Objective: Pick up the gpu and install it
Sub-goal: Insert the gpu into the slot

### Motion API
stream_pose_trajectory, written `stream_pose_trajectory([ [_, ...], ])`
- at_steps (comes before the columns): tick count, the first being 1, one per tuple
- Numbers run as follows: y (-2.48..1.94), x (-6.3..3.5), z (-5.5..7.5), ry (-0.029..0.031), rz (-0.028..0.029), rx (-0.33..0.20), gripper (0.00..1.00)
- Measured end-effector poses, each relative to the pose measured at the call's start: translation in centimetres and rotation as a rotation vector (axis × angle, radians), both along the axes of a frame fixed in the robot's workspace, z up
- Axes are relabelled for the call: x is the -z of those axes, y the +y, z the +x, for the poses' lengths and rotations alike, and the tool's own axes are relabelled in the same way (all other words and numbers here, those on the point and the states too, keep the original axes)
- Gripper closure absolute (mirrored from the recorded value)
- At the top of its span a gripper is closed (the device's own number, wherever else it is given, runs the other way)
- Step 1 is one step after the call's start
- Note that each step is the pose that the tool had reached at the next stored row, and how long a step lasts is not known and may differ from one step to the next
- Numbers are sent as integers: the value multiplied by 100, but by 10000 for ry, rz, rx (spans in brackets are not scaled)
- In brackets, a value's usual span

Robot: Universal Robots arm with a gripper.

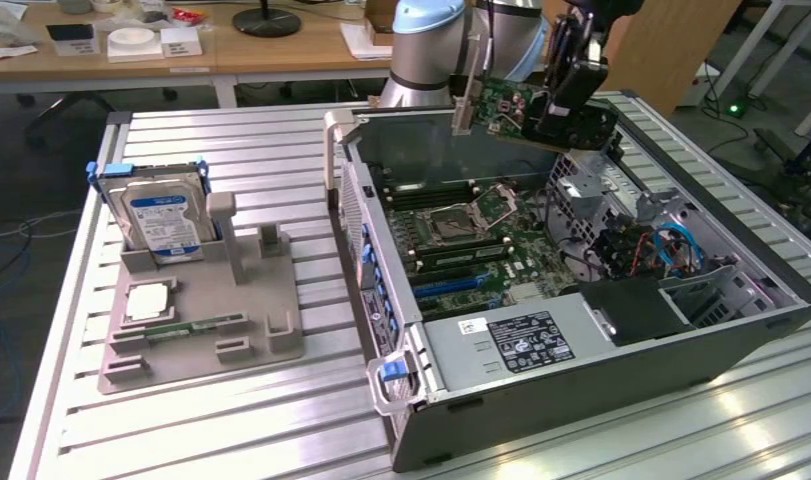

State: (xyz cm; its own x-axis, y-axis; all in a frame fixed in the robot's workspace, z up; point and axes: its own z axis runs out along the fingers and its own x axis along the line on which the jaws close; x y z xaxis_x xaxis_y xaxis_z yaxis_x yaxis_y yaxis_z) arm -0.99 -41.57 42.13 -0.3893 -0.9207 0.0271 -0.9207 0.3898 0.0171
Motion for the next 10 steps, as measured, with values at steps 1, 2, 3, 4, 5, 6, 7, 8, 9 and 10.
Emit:
stream_pose_trajectory([
  [1,0,0,0,1,-9,-143,73],
  [2,0,0,0,0,-15,-287,73],
  [3,0,0,0,0,-22,-432,73],
  [4,0,0,0,1,-29,-577,73],
  [5,0,0,0,1,-36,-730,73],
  [6,0,0,0,0,-42,-879,73],
  [7,0,0,0,0,-49,-1037,73],
  [8,0,0,0,0,-55,-1201,73],
  [9,0,0,0,0,-58,-1366,73],
  [10,0,0,0,0,-61,-1532,73],
])
